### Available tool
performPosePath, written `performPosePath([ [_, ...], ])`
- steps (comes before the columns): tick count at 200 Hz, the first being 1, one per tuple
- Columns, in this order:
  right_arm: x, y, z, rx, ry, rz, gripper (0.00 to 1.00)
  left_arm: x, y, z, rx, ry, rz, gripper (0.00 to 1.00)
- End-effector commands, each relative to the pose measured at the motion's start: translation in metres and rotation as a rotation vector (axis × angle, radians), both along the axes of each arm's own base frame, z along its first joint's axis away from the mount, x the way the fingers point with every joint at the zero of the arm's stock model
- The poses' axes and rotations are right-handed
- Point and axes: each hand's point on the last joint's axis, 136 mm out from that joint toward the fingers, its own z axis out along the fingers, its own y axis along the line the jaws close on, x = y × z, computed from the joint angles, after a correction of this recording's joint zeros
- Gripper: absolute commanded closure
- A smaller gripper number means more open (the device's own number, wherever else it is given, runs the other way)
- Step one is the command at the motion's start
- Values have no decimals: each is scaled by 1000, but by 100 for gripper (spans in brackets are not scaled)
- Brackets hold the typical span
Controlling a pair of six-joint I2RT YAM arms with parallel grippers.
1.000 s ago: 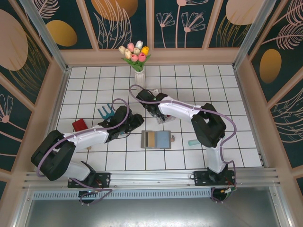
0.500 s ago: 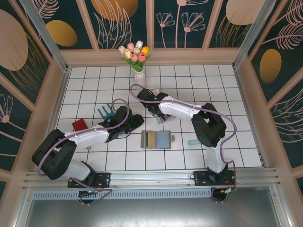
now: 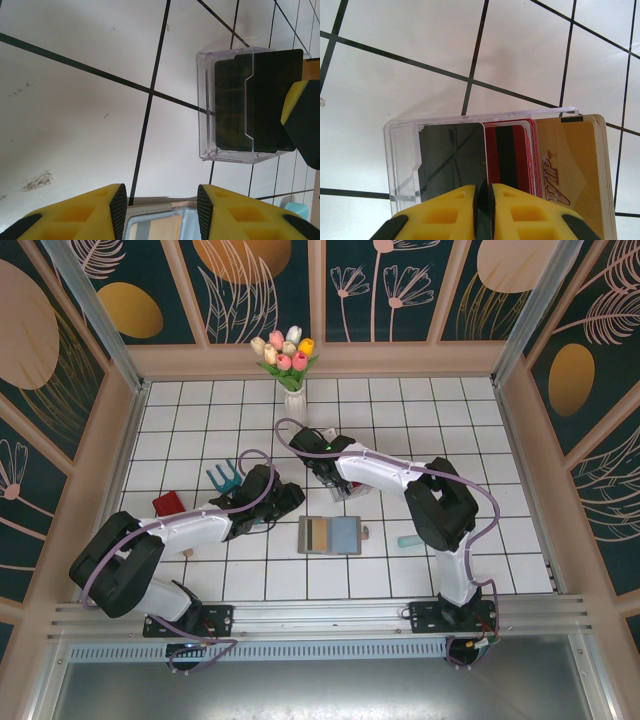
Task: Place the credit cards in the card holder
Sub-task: Pick up several credit cards from the storage box.
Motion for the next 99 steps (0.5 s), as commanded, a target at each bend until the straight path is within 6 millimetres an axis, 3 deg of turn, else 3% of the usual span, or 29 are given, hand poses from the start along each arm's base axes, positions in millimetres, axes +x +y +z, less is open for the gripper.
performPosePath([
  [1,-2,-14,11,-35,-9,-8,85,6,-3,7,-17,-14,7,56],
  [57,-6,-12,28,5,-16,13,89,5,-2,6,-18,-13,6,56],
  [99,-10,-8,30,39,1,33,91,4,-2,6,-18,-14,7,56],
])
